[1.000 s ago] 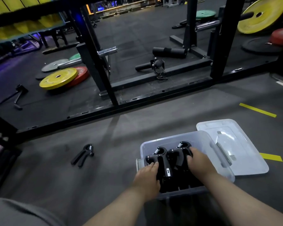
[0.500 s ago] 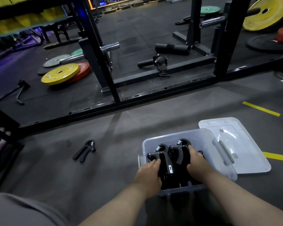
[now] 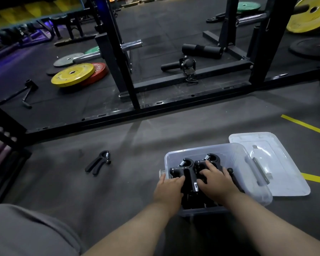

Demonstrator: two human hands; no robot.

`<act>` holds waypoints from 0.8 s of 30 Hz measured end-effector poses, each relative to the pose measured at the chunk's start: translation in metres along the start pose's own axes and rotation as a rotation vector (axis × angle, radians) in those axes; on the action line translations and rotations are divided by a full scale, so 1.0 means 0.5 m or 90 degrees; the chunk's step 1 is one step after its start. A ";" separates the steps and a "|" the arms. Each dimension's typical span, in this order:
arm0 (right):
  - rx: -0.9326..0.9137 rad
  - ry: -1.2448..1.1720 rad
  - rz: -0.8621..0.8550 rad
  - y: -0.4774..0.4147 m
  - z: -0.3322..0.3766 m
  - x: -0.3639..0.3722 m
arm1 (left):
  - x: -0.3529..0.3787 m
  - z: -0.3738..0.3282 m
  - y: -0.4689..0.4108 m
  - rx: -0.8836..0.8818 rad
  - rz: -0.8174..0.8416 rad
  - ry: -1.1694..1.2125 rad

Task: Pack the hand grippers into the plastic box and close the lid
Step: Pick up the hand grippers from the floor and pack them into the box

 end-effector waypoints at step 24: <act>-0.150 0.087 -0.111 -0.023 0.196 0.010 | -0.053 0.189 0.014 -0.227 -0.180 0.034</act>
Point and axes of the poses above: each hand's wrist, its own y-axis away from the middle knuckle, its own x-axis out of the palm, z = x × y, the point moved 9 cm from there along -y, towards the middle knuckle, and after that the axes turned 3 degrees about x, right-handed, at the moved point
